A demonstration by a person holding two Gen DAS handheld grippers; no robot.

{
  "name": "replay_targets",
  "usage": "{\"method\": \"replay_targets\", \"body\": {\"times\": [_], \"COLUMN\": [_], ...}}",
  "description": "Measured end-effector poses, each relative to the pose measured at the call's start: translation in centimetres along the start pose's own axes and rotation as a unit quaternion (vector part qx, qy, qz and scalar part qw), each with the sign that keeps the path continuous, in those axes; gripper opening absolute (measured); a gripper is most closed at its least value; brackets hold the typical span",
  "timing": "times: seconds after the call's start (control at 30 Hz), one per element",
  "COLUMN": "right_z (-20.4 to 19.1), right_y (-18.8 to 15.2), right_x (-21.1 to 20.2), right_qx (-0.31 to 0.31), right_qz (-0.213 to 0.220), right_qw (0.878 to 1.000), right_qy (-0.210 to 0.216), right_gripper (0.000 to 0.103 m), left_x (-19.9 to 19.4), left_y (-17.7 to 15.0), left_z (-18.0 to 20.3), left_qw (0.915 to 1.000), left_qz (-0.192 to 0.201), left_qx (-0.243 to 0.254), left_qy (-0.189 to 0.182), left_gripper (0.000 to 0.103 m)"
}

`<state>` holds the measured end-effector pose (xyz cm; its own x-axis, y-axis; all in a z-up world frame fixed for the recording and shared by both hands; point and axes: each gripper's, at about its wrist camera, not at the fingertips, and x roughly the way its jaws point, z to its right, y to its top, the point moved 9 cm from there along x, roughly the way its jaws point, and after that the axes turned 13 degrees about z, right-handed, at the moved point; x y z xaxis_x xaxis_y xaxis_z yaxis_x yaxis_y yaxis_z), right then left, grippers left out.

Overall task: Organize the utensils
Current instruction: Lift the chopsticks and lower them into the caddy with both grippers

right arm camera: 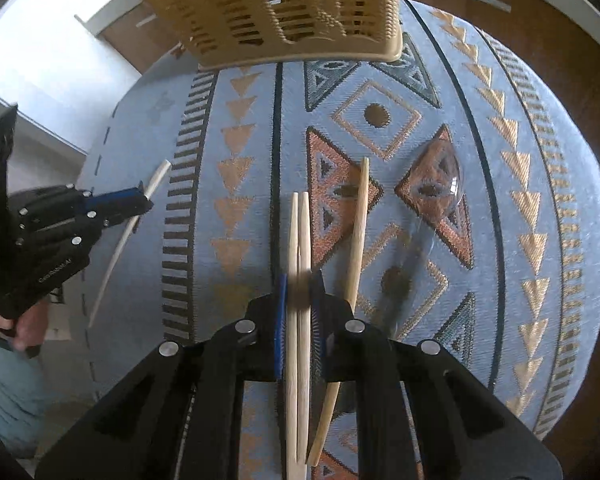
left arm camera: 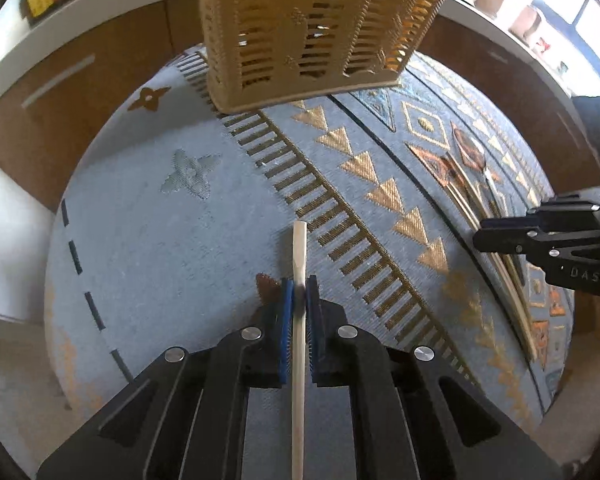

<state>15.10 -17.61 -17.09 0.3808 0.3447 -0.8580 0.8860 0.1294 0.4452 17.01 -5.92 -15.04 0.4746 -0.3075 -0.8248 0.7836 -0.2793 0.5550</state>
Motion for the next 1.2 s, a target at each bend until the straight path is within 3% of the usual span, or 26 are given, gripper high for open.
{"method": "replay_targets", "body": {"times": [0.1,0.27,0.37,0.43,0.5,0.57,0.67,0.77,0.83,1.0,1.2], "right_z": [-0.6,-2.0,-2.9,-3.3,-3.8,-3.9,-4.3,-4.3,-4.7,-5.5,-5.5], "right_y": [0.0,-0.2,-0.6,-0.7,-0.9,-1.0,-1.4,-1.0,-0.3,2.0,5.1], "right_x": [0.5,1.6,1.8,1.8,2.1,1.9,1.8,0.5,-1.0,-5.2,-10.8], "right_qx": [-0.012,-0.04,-0.075,-0.092,-0.106,-0.111,-0.096,-0.089,-0.09,-0.082,-0.087], "right_qz": [-0.006,-0.001,0.007,0.016,0.028,0.034,0.044,0.073,0.105,0.186,0.291], "right_qw": [1.0,0.999,0.995,0.992,0.989,0.989,0.993,0.993,0.99,0.979,0.952], "right_qy": [-0.01,-0.031,-0.064,-0.083,-0.096,-0.093,-0.049,-0.025,-0.009,0.032,0.043], "right_gripper": [0.011,0.011,0.011,0.011,0.01,0.01,0.01,0.009,0.01,0.01,0.01], "left_x": [0.3,0.4,0.3,0.2,0.3,0.2,-0.3,-1.8,-3.8,-8.2,-13.7], "left_y": [-0.1,-0.5,-0.8,-1.2,-1.4,-1.3,-0.9,0.6,2.0,5.8,10.4], "left_z": [0.9,1.7,2.4,3.4,4.1,4.2,3.6,2.8,2.7,2.3,3.3], "left_qw": [0.9996,0.9959,0.9929,0.9883,0.9839,0.9857,0.9954,0.9939,0.9885,0.9698,0.94], "left_qz": [-0.004,0.0,0.021,0.035,0.047,0.057,0.069,0.109,0.15,0.239,0.336], "left_qx": [0.027,0.085,0.104,0.129,0.143,0.128,0.057,0.013,-0.006,-0.037,-0.032], "left_qy": [0.002,0.029,0.053,0.074,0.096,0.094,0.033,0.006,-0.018,-0.031,-0.052], "left_gripper": [0.021,0.021,0.017,0.005,0.004,0.004,0.004,0.004,0.004,0.004,0.004]}}
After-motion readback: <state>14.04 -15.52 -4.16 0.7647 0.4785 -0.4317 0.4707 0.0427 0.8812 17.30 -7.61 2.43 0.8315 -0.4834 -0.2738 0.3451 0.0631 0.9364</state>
